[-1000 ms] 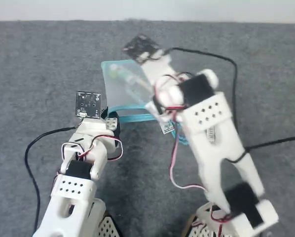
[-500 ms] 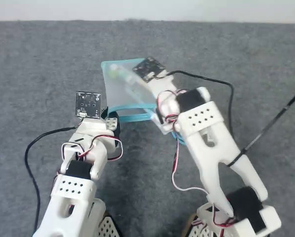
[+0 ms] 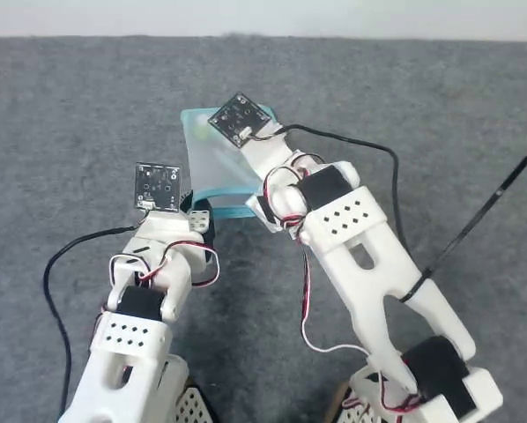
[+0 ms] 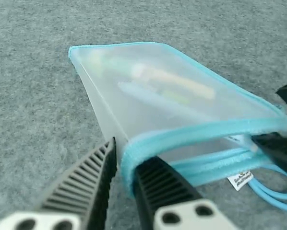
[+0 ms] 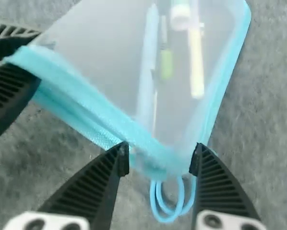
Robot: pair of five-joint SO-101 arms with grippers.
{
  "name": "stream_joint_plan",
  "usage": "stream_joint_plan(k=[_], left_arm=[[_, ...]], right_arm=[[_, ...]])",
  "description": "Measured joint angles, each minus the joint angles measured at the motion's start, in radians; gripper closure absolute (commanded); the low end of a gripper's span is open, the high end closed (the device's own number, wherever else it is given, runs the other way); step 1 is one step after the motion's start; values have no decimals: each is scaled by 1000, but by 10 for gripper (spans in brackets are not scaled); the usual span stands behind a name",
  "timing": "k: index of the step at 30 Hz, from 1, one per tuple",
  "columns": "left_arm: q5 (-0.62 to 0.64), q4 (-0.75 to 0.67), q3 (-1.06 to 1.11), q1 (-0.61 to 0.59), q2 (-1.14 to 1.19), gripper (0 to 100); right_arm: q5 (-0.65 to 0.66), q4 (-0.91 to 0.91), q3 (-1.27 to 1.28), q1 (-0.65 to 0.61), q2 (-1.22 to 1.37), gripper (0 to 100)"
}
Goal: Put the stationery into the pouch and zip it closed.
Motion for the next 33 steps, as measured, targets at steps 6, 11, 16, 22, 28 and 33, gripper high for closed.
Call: stream_joint_plan(k=[6, 11, 16, 22, 28, 33], left_arm=[[0, 0, 0, 0, 0, 988], [0, 0, 0, 0, 0, 988], [0, 0, 0, 0, 0, 988], [0, 0, 0, 0, 0, 988], [0, 0, 0, 0, 0, 988], [0, 0, 0, 0, 0, 988]], right_arm=[[0, 109, 2, 160, -121, 801], [6, 276, 25, 311, -256, 801], [72, 252, 201, 460, -249, 801], [89, -5, 367, 559, -114, 801], [91, -147, 370, 560, 46, 801], [92, -216, 370, 559, 138, 801]])
